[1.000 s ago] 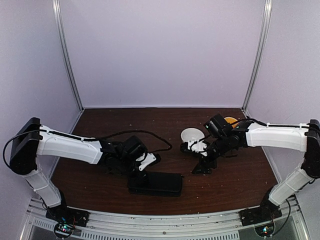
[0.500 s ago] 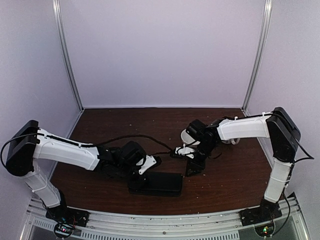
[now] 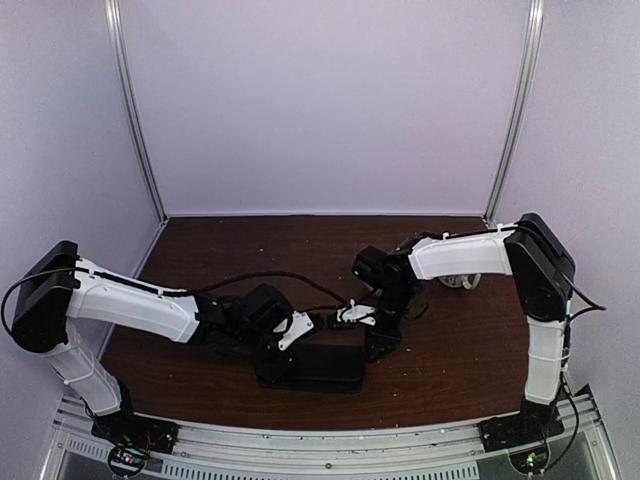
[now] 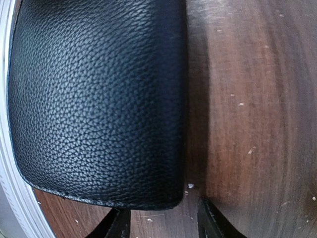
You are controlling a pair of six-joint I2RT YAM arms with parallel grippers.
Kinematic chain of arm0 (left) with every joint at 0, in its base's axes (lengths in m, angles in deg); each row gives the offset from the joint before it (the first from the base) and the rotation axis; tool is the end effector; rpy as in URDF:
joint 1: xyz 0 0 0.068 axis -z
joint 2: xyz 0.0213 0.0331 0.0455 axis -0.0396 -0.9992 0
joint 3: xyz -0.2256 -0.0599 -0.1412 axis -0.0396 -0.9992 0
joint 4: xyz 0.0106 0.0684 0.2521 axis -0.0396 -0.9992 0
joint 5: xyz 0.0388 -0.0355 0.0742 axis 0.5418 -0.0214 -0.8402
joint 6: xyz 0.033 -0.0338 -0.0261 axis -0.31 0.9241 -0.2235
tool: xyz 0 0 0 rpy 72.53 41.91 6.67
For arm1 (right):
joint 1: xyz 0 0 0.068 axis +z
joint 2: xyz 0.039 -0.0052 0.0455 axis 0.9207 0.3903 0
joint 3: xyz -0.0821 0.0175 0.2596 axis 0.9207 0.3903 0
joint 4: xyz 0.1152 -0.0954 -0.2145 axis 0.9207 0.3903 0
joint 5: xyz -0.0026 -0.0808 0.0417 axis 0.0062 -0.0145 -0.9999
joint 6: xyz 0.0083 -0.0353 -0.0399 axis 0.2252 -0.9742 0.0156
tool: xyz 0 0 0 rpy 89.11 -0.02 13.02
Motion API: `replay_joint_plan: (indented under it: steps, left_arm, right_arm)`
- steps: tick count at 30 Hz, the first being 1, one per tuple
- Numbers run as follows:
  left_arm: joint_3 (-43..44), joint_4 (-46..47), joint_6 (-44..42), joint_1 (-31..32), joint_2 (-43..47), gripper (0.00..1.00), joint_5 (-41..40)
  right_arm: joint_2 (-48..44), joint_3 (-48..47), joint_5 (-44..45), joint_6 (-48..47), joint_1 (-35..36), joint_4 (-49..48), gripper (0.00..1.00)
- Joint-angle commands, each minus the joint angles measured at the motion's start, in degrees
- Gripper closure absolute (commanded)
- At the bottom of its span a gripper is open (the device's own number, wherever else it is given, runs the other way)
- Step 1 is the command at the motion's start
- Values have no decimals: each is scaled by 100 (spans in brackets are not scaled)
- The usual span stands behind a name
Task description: Sort the hair-cutting tools
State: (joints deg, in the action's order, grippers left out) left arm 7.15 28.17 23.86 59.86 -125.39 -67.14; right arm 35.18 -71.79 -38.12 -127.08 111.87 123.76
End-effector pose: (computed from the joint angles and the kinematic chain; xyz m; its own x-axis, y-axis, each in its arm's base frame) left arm 0.1465 -0.2752 0.1587 -0.5052 0.6737 -0.5394 0.8178 0.5734 -0.0498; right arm 0.2517 0.2741 0.1552 -0.1742 -0.9252 -0.3370 -0.9405 0.0549 0.3354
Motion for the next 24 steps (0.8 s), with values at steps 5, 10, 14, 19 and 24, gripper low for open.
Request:
replay_joint_plan:
  steps: [5,10,14,19,24]
  left_arm:
    - [-282,-292,-98,54,-565,96,-63]
    - [-250,-292,-103,63,-616,96,-60]
    - [-226,-305,-103,63,-643,96,-55]
    - [-200,-365,-98,71,-657,96,-77]
    - [-48,-596,-135,199,-644,92,-372]
  right_arm:
    - [124,-85,203,-10,115,232,67]
    - [70,-46,302,131,187,73,68]
    - [114,-152,249,248,276,15,76]
    - [96,-125,265,296,298,-49,92]
    - [-360,327,633,213,297,-275,98]
